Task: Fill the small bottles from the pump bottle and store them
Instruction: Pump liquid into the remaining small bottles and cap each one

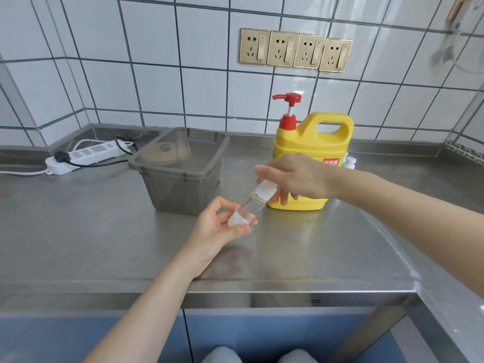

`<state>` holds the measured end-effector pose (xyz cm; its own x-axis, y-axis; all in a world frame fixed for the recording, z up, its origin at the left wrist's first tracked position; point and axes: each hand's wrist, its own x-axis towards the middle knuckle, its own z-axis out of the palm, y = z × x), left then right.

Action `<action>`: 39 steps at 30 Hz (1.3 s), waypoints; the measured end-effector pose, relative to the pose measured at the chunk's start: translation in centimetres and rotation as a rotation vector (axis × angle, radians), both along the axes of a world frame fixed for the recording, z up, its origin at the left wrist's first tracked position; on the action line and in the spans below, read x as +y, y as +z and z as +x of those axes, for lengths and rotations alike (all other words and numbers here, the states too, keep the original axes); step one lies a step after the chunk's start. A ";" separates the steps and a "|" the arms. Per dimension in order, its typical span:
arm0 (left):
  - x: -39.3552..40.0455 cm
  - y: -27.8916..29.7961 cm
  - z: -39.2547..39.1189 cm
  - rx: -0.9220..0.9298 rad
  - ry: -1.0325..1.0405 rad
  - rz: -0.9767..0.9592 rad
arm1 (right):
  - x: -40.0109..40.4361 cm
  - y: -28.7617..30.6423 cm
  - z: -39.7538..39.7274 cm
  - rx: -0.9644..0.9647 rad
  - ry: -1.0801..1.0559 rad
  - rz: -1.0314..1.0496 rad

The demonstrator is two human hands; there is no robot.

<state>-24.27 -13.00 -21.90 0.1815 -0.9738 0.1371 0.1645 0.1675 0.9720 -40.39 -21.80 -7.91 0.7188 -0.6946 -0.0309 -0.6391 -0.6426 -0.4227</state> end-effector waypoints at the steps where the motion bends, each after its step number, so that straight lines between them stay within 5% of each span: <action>1: 0.0 0.0 0.0 0.008 0.003 0.000 | 0.1 0.1 0.0 -0.021 0.014 0.077; 20: 0.0 0.0 0.0 0.019 -0.013 0.001 | 0.7 0.1 -0.4 0.020 -0.002 0.123; 34: -0.1 -0.1 -0.1 0.027 -0.030 -0.007 | 0.4 -0.4 -0.9 0.141 0.010 -0.118; 39: 0.0 0.0 -0.1 0.051 -0.026 -0.008 | 0.3 -0.3 -1.2 0.032 0.150 -0.177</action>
